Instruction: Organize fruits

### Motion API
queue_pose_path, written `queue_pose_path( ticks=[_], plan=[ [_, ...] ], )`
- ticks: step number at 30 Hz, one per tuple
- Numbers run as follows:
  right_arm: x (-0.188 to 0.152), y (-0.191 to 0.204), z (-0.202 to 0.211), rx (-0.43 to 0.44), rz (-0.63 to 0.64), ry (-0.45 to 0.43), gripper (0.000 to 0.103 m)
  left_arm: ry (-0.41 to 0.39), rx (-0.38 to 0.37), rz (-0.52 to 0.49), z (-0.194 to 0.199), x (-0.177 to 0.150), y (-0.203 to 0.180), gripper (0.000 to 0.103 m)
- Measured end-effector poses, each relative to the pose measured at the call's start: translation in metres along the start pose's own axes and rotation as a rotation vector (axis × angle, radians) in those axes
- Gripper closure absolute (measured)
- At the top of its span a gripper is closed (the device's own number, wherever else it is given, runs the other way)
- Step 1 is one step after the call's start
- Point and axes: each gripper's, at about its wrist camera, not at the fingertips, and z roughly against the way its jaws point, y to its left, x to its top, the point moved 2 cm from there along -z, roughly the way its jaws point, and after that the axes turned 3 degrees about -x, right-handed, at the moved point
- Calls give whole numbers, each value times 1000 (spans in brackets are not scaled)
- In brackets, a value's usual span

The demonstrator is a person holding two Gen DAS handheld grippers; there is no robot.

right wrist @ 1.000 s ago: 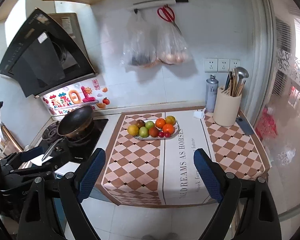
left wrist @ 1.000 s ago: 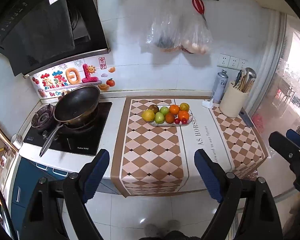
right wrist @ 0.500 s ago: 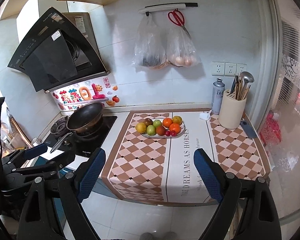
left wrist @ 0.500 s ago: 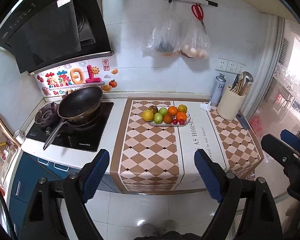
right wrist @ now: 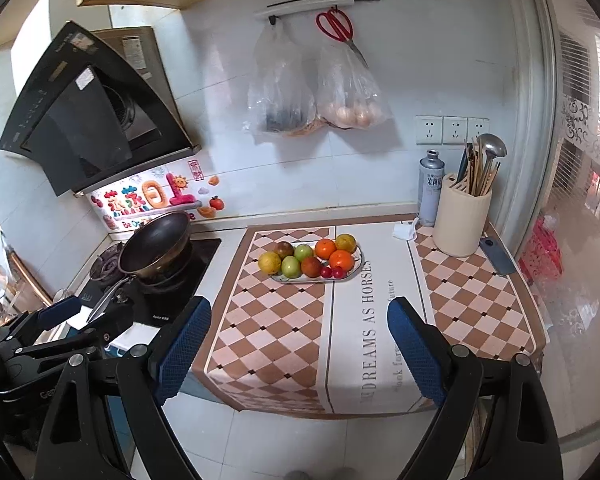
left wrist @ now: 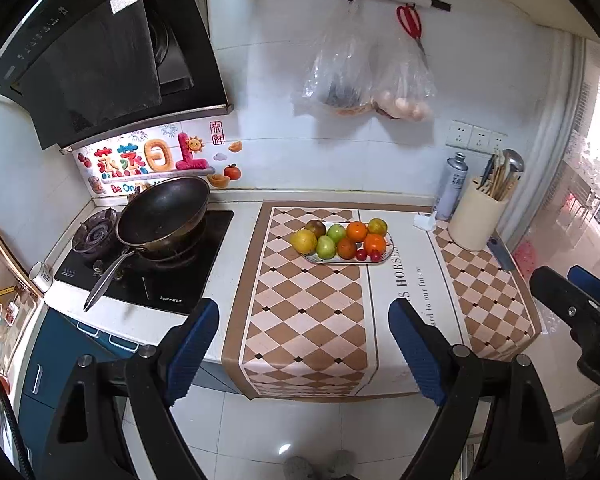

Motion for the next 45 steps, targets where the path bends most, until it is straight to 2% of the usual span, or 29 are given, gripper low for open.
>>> queue_pose_path(
  ticks=[9,22,33,45],
  plan=[
    [20,0,-66,-18,24,52,11,45,41,3,-56,26,5,16],
    [34,-18,-163,-68,19,172,11,170,39,9,-137,39,1,16],
    [38,-14,-197,-79,40,212,11,185,52,18,-162,46,7,16],
    [34,-14,-205,-72,37,235,11,185,51,19,-163,47,7,16]
  ],
)
